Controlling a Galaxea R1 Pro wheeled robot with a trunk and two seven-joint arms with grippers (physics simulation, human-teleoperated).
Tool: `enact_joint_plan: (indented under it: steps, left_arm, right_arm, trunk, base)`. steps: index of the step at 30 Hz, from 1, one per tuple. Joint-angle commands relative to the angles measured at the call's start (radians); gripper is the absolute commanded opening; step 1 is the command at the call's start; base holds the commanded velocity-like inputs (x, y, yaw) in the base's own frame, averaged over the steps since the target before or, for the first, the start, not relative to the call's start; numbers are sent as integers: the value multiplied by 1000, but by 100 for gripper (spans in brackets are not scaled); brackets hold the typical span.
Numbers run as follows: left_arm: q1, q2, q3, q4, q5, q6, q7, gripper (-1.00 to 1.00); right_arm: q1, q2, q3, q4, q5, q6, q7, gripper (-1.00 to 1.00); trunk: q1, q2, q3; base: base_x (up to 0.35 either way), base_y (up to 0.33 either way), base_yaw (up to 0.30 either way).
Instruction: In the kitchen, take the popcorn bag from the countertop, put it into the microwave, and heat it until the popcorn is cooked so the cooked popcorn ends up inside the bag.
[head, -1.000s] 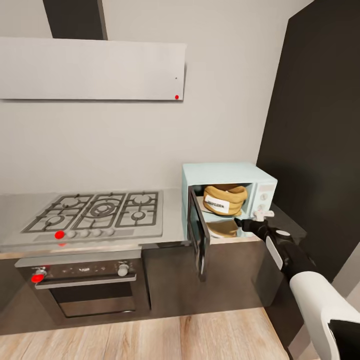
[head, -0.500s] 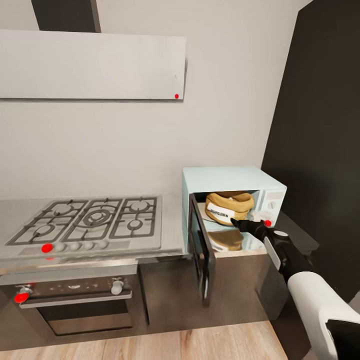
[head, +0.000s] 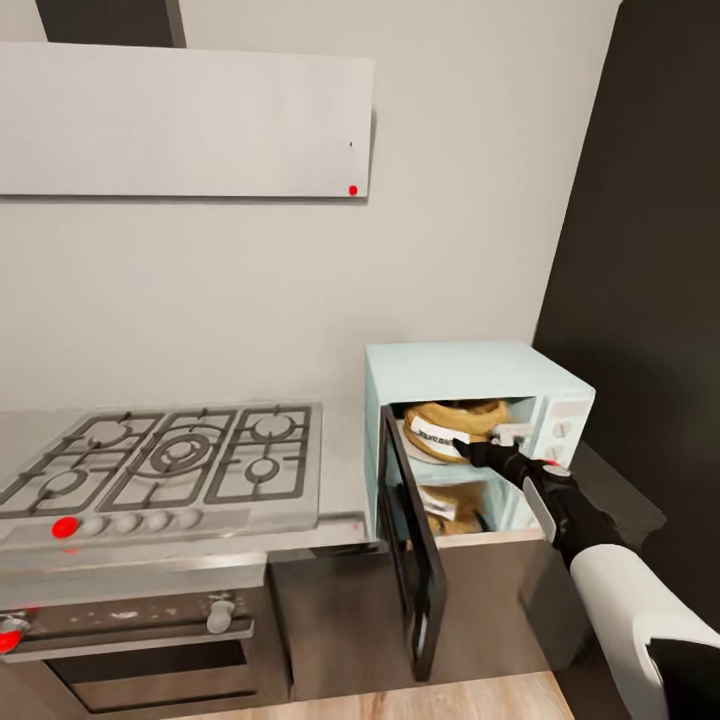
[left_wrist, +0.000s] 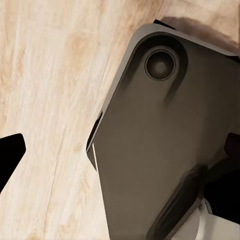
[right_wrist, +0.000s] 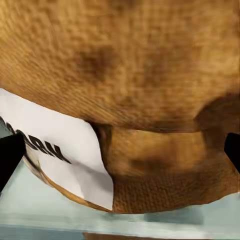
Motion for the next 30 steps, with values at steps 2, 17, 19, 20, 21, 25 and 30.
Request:
enact_joint_plan:
  steps: [2,17,19,20,21,25,30]
  left_arm:
    - [0,0,0,-1,4,-2,3,100]
    - [0,-4,1,-1,4,-3,3,100]
    - [0,-3,1,-1,4,-3,3,100]
    - [0,-3,1,-1,4,-3,3,100]
    - [0,-3,1,-1,4,-3,3,100]
    - [0,-3,2,-1,4,-3,3,100]
    - [0,-3,4,-1,4,-3,3,100]
  right_arm:
    - [0,17,-3,2,-6,9,8,100]
    - [0,-6,-5,3,5,75,46,100]
    - [0,-27,-5,2,1,81,47,100]
    - [0,-33,-5,-1,0,85,47,100]
    - [0,-41,-5,-6,-1,106,48,100]
    - [0,-64,-5,-58,2,278,48,100]
    - [0,-127,-5,-80,0,467,48,100]
  trunk:
    - [0,-1,-1]
    - [0,-1,-1]
    - [0,-1,-1]
    - [0,-1,-1]
    - [0,-1,-1]
    - [0,-1,-1]
    - [0,-1,-1]
  base:
    - [192,0,0]
    - [-133,0,0]
    - [-323,0,0]
    - [-323,0,0]
    - [-324,0,0]
    - [-324,0,0]
    - [-327,0,0]
